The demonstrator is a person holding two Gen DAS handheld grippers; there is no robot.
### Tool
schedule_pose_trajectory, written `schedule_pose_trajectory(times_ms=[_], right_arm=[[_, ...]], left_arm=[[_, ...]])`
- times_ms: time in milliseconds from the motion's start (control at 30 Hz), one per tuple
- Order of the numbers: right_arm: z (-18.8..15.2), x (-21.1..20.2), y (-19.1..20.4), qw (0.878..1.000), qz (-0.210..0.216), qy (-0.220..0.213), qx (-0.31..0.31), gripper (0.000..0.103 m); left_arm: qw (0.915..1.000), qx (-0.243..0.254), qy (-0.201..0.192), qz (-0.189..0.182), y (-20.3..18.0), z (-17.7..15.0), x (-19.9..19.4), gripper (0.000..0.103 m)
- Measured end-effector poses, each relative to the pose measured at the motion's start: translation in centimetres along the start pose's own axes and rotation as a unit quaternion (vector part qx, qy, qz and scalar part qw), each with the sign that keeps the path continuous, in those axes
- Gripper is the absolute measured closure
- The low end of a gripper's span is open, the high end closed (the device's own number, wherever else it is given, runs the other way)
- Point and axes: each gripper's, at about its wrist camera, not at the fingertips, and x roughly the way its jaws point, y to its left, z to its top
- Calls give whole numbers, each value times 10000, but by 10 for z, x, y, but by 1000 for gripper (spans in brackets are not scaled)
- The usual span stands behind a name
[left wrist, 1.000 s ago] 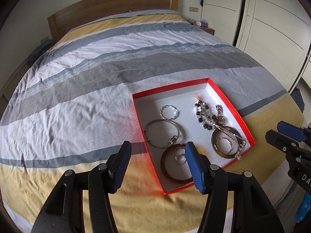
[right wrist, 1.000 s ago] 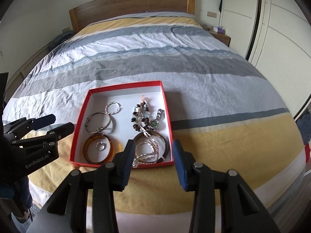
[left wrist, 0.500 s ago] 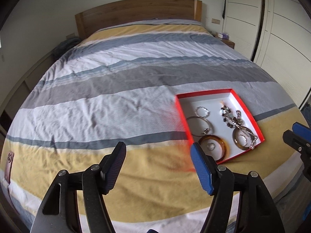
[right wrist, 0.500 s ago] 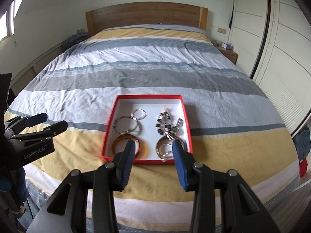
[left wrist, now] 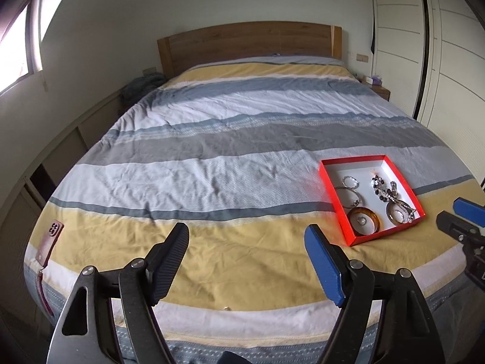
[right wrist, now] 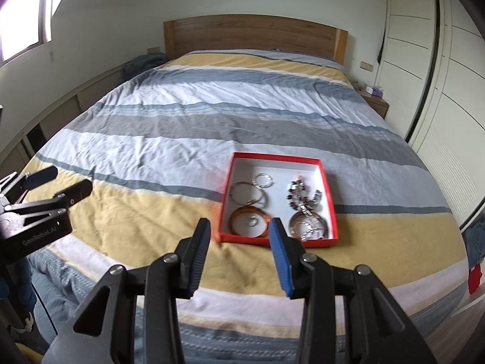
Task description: Organize jewelry
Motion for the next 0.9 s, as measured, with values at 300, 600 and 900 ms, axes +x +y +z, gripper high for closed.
schedule_pose_trajectory(times_ms=[300, 600, 900], right_arm=[[-8, -35, 32, 9996, 108, -265, -33, 64], [-15, -63, 43, 9985, 103, -530, 23, 55], [-26, -69, 53, 9985, 167, -516, -93, 50]], left_arm=[[9987, -295, -353, 234, 37, -17, -47, 22], [9958, -529, -613, 428, 62, -34, -80, 15], [9936, -670, -742, 532, 74, -47, -98, 6]])
